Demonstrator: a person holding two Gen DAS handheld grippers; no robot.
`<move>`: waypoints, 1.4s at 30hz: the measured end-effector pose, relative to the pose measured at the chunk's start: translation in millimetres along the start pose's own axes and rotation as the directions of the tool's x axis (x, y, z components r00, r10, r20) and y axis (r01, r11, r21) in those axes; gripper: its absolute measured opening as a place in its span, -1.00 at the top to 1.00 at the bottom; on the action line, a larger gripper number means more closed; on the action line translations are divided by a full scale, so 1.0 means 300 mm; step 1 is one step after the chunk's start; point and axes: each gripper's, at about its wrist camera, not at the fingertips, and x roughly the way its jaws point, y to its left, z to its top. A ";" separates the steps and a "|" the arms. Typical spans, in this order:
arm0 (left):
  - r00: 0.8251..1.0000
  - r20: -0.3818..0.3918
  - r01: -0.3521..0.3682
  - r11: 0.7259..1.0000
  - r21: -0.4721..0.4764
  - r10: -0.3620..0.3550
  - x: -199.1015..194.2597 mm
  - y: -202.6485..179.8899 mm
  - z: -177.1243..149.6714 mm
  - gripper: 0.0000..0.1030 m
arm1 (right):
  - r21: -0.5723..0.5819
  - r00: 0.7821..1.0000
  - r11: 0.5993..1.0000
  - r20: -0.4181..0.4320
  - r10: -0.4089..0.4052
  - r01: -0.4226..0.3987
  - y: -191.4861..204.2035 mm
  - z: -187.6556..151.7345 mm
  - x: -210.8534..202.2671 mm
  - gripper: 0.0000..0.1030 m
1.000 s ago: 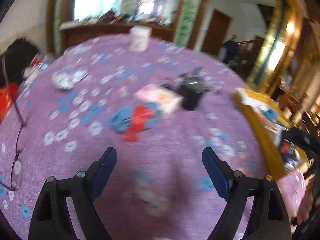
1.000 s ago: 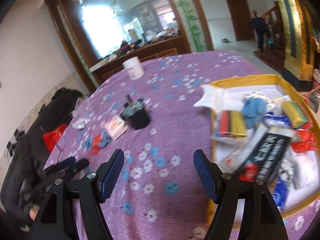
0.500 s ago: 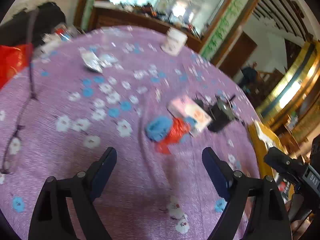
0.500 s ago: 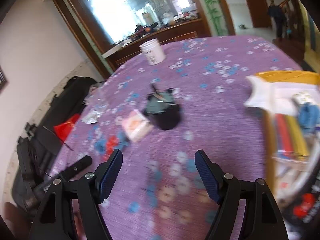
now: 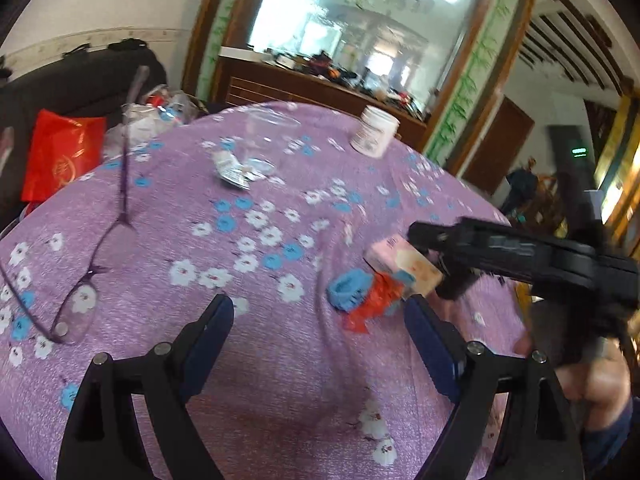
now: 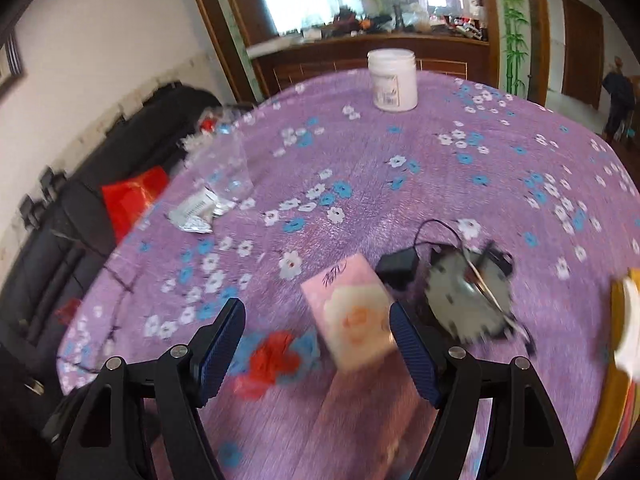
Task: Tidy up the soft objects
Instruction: 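Move both grippers back toward the pink tissue pack and blue-red cloth, then grasp the pink tissue pack with the right gripper while the left gripper grasps the blue towel and red bag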
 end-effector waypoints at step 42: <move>0.985 -0.123 0.162 0.878 0.451 -0.119 0.028 -0.294 -0.119 -0.68 | -0.055 0.999 0.998 -0.021 -0.026 0.024 -0.226 -0.411 -0.201 -0.20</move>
